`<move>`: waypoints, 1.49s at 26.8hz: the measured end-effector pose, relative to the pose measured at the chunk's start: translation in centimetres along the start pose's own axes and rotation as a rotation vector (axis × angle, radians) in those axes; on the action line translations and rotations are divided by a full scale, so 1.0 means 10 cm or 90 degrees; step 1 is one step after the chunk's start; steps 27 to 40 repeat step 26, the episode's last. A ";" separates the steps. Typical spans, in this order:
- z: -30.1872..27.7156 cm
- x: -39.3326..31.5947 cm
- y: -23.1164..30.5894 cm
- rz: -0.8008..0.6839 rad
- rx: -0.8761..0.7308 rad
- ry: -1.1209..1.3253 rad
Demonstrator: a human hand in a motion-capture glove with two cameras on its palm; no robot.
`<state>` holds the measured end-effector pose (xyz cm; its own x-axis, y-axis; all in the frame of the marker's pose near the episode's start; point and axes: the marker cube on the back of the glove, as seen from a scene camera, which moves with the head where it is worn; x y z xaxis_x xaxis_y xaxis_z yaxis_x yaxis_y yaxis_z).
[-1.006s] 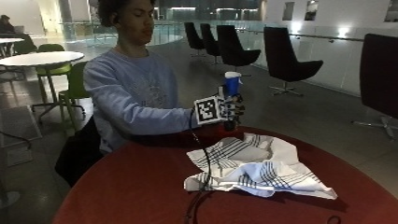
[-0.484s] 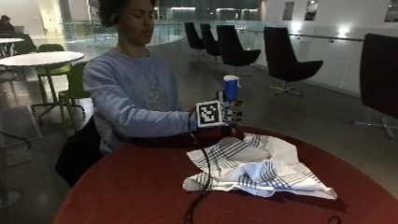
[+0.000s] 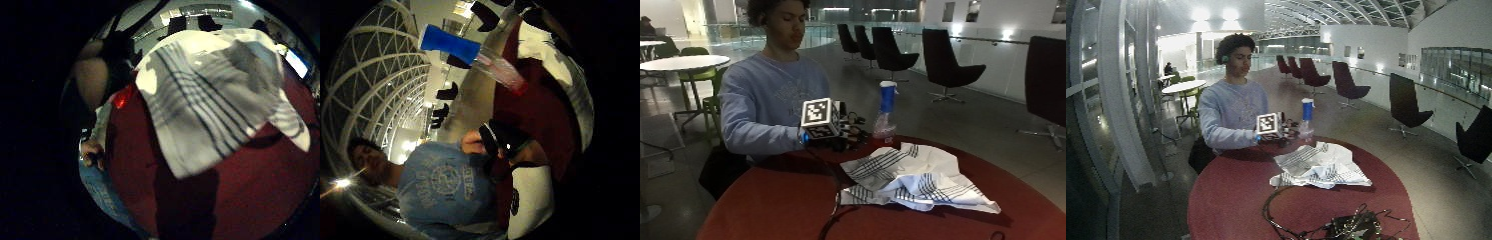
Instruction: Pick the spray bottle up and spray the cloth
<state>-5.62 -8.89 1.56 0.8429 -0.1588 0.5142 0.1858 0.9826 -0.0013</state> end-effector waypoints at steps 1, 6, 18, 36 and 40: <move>-0.09 0.08 0.09 0.010 0.008 0.022; -0.49 0.47 0.57 0.061 0.022 0.126; -1.10 1.22 1.38 0.175 0.053 0.257; -1.12 1.30 1.52 0.189 0.052 0.260; -1.12 1.30 1.52 0.189 0.052 0.260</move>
